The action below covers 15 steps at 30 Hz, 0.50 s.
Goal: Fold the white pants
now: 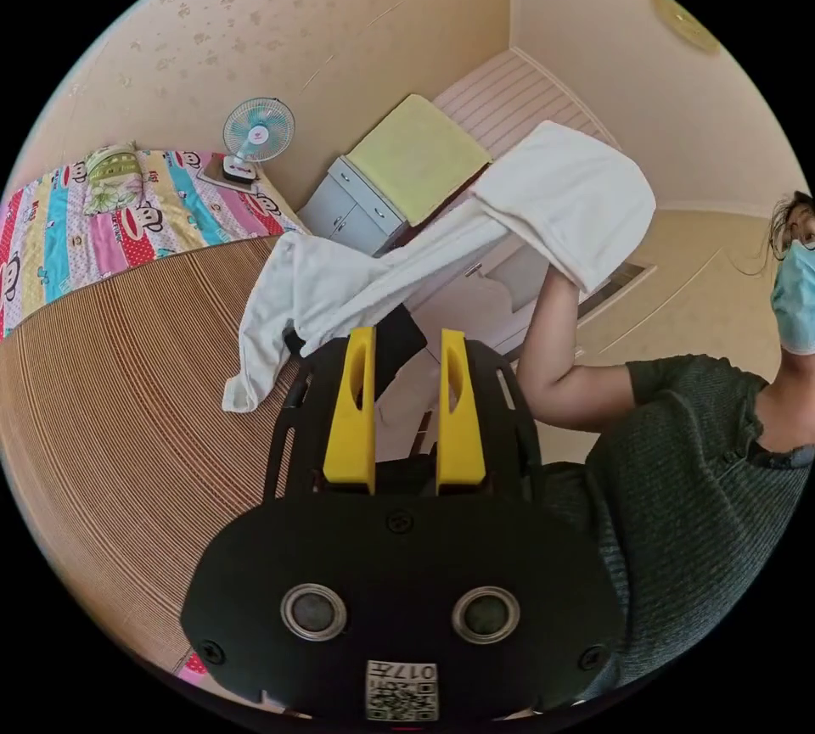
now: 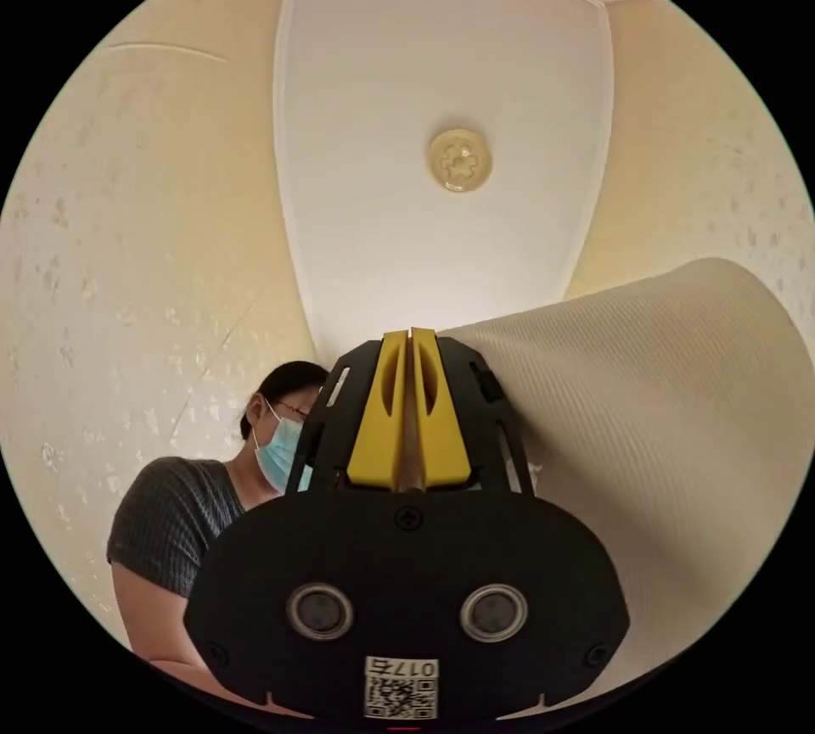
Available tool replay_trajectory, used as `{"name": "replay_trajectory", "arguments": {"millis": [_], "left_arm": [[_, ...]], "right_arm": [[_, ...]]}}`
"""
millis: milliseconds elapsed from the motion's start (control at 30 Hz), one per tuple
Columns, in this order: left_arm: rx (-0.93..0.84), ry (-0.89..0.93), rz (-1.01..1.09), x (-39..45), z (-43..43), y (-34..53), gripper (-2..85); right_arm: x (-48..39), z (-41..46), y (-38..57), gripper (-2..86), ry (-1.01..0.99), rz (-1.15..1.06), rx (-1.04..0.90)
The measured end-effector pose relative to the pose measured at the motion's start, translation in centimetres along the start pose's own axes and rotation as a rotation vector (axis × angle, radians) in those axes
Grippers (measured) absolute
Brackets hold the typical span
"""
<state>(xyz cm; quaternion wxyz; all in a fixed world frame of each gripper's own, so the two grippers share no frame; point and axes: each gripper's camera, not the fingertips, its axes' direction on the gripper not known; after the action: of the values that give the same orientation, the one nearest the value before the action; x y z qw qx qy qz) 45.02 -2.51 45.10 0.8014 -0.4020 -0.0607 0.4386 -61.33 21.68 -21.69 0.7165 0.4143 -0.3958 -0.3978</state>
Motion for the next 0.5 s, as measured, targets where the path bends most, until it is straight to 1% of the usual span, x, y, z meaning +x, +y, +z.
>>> {"name": "replay_trajectory", "arguments": {"millis": [33, 67, 100, 133, 167, 233, 300, 333, 367, 400, 433, 467, 500], "left_arm": [[-0.007, -0.014, -0.001, 0.0, -0.5, 0.3, 11.9], [-0.011, -0.027, -0.001, -0.1, -0.8, 0.6, 12.2], [-0.021, -0.051, 0.003, -0.1, -1.4, 1.0, 12.6], [-0.033, -0.066, 0.017, 0.0, -2.0, 1.5, 13.3], [-0.042, -0.071, 0.026, 0.0, -2.2, 1.7, 13.7], [-0.077, -0.074, 0.061, 0.4, -2.8, 2.1, 17.6], [-0.078, -0.003, 0.128, 1.3, -3.2, 2.0, 20.3], [-0.084, 0.039, 0.188, 2.3, -3.3, 1.7, 20.9], [-0.083, 0.051, 0.217, 2.9, -3.4, 1.5, 20.8], [-0.105, 0.067, 0.283, 4.1, -3.3, 0.9, 20.6], [-0.158, 0.069, 0.354, 5.4, -2.9, 0.3, 18.9], [-0.182, 0.053, 0.385, 6.2, -2.7, 0.0, 18.1], [-0.214, -0.026, 0.449, 7.8, -2.5, -0.5, 11.0]], "right_arm": [[2.1, 1.5, 0.0, 0.7, -0.035, 0.09, 0.021], [4.1, 3.1, 0.6, 0.8, -0.018, 0.184, 0.034], [4.9, 4.0, 1.0, 0.8, -0.03, 0.215, 0.029], [6.4, 6.3, 2.0, 0.9, -0.103, 0.258, 0.014], [7.0, 8.9, 2.8, 1.0, -0.156, 0.273, -0.018], [7.0, 13.0, 3.5, 1.1, -0.157, 0.245, -0.086], [7.4, 16.8, 4.2, 1.2, -0.208, 0.23, -0.123], [8.4, 19.1, 4.9, 1.3, -0.28, 0.271, -0.116], [9.5, 21.5, 5.9, 1.4, -0.338, 0.327, -0.101], [10.0, 22.8, 6.3, 1.5, -0.353, 0.348, -0.101], [10.7, 25.3, 7.3, 1.6, -0.347, 0.378, -0.132], [11.5, 28.0, 8.4, 1.8, -0.295, 0.403, -0.193], [11.9, 29.4, 9.0, 1.9, -0.256, 0.419, -0.235]]}}
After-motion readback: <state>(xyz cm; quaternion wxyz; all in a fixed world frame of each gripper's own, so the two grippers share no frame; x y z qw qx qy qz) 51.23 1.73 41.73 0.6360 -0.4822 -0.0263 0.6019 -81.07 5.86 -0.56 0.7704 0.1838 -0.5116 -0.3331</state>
